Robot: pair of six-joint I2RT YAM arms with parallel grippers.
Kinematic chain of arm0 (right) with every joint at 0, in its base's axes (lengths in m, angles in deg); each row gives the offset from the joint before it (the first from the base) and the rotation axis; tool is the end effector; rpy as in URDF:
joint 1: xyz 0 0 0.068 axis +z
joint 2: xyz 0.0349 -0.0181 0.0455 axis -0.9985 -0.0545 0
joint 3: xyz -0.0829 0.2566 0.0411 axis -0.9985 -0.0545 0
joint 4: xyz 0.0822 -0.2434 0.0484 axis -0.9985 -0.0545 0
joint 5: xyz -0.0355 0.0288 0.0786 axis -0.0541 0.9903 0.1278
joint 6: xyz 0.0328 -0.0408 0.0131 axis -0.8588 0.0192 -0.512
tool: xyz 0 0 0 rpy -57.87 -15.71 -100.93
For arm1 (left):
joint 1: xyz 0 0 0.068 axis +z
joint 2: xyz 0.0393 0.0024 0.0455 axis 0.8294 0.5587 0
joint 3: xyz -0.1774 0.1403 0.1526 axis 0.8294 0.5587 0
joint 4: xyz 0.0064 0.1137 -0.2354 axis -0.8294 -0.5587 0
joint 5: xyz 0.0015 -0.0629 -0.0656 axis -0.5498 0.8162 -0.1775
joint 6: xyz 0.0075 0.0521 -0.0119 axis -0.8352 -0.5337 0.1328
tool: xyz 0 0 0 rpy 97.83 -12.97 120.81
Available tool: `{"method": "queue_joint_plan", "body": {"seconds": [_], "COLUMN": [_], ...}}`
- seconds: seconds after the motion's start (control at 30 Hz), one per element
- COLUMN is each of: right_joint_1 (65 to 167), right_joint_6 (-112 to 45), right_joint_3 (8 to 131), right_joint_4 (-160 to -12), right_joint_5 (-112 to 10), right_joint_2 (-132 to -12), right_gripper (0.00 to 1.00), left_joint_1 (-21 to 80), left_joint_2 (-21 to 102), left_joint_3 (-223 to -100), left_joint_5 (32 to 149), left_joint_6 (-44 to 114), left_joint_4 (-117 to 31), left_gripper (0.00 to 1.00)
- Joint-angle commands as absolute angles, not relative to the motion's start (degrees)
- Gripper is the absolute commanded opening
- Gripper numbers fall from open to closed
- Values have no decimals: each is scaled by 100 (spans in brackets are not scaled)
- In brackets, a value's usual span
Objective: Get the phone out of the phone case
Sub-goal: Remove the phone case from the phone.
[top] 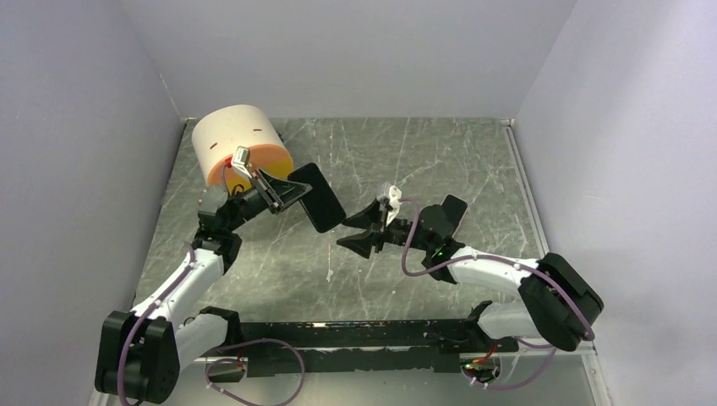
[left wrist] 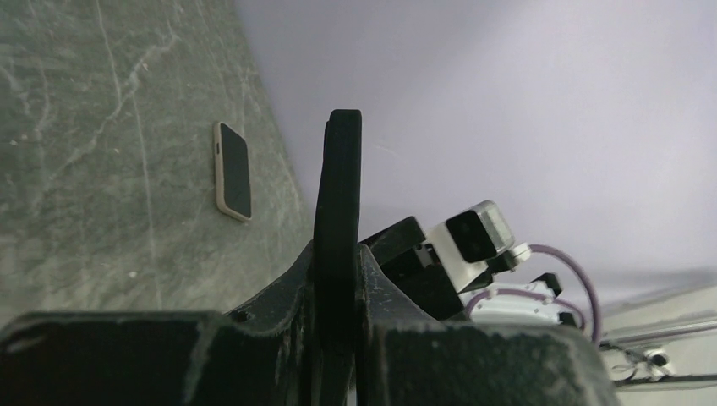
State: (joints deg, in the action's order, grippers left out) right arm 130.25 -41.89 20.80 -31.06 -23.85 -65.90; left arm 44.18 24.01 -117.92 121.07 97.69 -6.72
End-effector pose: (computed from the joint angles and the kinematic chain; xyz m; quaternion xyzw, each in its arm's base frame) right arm 0.1768 0.1952 0.2388 -0.3737 0.5604 0.5219 0.5234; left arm 0.2178 -0.0684 0.2792 -0.1090 0.6617 -0.6441 0.3679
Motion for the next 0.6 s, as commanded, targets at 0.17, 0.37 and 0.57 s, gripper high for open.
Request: {"method": "queue_joint_plan", "body": {"seconds": [0.17, 0.37, 0.57], "right_joint_1": [12946, 12944, 12949], "right_joint_6": [-3692, -3209, -3099], "right_joint_3": [2753, 3179, 3602], "right_joint_4": [-4780, -5538, -5738], "right_joint_5": [-1187, -1176, -765], "right_joint_2": [-5974, -6002, -6277], "right_gripper": [69, 69, 60], "left_joint_1": [4566, 4566, 4568], "left_joint_2": [2200, 2145, 2070], "left_joint_3": [-12990, -13501, -13722], "left_joint_5": [13623, 14291, 14591], "left_joint_6": [7752, 7073, 6811], "left_joint_4": [-2293, -2977, -3194], "left_gripper": [3, 3, 2]}}
